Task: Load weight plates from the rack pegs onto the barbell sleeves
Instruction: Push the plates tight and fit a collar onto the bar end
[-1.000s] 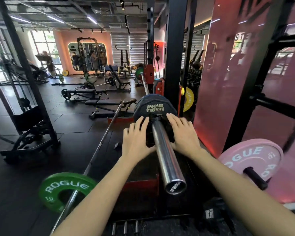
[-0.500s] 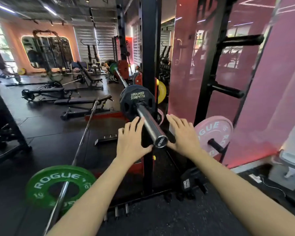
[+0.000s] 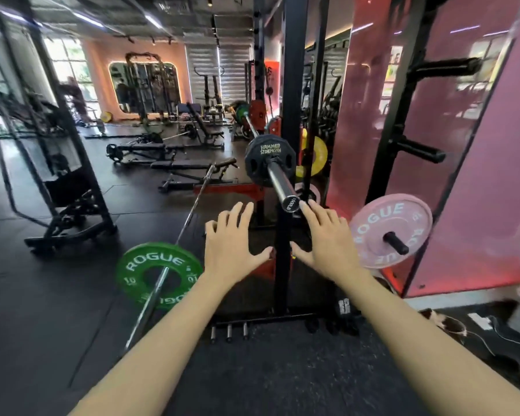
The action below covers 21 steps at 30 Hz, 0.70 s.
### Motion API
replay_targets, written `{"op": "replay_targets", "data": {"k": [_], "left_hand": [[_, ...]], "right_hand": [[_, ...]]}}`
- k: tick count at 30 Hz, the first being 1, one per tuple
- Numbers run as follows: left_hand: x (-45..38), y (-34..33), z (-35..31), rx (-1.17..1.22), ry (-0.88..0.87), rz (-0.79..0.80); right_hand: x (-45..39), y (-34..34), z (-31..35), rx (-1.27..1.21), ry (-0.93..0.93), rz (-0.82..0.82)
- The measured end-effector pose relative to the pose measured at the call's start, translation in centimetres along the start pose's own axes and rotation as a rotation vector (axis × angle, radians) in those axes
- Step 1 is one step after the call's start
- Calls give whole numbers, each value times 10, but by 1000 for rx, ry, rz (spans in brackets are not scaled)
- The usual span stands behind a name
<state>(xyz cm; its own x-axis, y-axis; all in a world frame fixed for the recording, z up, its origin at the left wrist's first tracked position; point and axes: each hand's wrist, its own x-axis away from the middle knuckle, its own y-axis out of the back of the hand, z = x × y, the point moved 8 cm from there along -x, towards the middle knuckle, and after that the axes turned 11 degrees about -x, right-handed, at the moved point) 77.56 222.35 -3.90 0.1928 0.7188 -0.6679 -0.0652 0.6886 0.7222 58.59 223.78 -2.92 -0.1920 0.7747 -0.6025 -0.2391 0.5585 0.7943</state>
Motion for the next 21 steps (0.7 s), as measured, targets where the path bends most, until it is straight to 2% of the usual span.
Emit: {"op": "replay_targets", "data": {"k": [7, 15, 21], "left_hand": [[66, 39, 116, -158, 172, 45], [174, 77, 279, -339, 464, 109], [240, 95, 396, -445, 612, 148]], "right_hand": [[-13, -21, 118, -104, 148, 71], [-24, -56, 328, -284, 407, 116], [-24, -82, 476, -380, 529, 140]]}}
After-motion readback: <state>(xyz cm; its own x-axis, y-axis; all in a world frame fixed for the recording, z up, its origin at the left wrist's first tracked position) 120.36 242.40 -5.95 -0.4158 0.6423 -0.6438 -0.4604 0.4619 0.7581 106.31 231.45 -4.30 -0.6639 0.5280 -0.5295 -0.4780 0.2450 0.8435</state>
